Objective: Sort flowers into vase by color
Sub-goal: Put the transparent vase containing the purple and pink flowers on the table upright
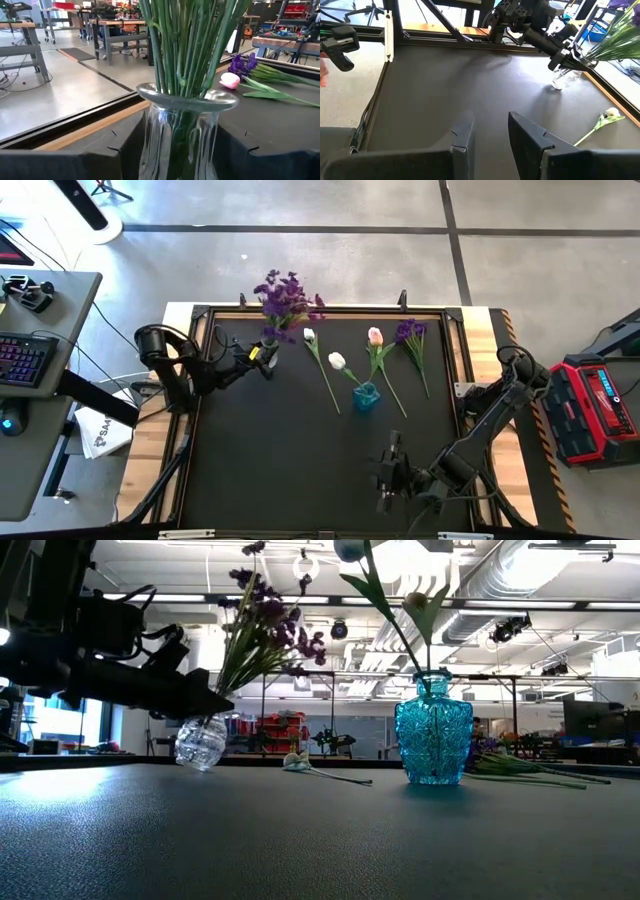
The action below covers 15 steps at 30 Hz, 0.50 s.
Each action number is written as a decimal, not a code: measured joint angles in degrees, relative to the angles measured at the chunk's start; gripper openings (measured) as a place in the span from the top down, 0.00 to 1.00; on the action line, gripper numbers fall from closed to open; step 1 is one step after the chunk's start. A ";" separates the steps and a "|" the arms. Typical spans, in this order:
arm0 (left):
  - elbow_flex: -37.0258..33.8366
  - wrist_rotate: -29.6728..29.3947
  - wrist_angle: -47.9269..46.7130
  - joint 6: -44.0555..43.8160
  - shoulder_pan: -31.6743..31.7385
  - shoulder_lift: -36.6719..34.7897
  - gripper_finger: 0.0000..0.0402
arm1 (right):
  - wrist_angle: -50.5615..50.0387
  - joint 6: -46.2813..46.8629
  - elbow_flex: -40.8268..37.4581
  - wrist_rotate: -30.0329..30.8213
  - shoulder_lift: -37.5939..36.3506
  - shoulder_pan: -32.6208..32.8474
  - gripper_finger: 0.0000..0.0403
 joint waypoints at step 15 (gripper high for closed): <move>-2.50 6.01 -2.25 -1.11 -0.99 -1.88 0.40 | 0.13 0.02 0.00 -0.02 0.00 -0.39 0.79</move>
